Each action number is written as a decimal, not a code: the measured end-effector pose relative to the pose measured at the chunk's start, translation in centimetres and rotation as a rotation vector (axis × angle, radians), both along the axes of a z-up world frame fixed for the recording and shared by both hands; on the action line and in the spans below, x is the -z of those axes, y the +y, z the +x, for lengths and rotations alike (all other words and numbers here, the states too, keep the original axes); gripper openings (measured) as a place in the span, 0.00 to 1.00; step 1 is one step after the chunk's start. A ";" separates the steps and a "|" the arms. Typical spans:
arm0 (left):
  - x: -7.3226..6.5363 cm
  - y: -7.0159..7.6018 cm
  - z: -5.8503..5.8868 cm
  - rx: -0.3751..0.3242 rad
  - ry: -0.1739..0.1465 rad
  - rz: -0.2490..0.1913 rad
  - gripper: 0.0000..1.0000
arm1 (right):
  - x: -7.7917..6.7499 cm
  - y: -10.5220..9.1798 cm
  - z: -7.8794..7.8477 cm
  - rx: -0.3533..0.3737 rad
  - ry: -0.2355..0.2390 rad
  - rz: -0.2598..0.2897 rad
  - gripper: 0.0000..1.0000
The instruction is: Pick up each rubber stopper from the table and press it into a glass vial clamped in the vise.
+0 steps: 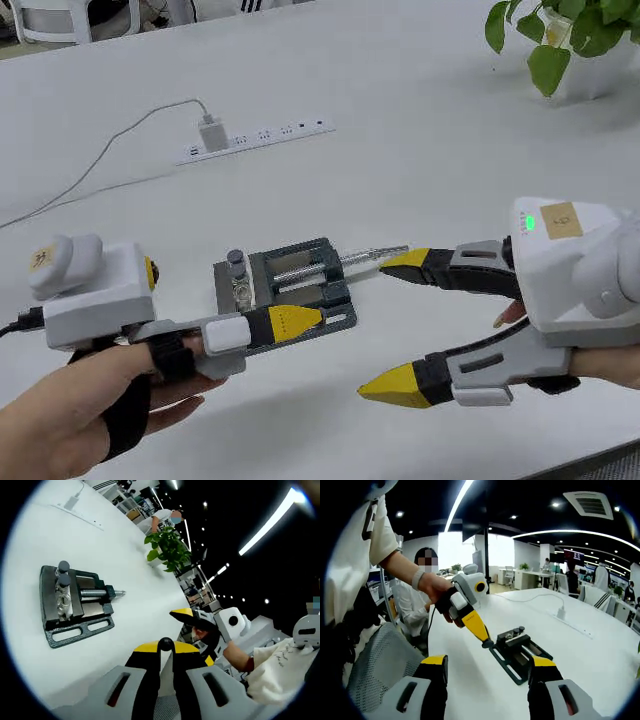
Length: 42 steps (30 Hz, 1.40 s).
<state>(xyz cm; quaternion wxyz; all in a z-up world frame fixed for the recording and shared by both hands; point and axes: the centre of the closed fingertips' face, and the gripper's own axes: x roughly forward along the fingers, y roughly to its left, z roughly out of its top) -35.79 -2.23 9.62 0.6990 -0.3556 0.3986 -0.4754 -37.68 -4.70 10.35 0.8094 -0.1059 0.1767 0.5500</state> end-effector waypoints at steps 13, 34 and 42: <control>-2.3 1.1 -1.5 0.015 0.144 -0.206 0.04 | -2.6 2.4 -0.8 -0.081 -0.061 0.079 0.39; -4.6 1.5 -2.6 0.022 0.235 -0.375 0.04 | -4.2 4.5 -1.7 -0.166 -0.082 0.138 0.14; -4.7 1.6 -2.7 0.025 0.238 -0.384 0.04 | -4.4 5.0 -2.0 -0.184 -0.089 0.139 0.12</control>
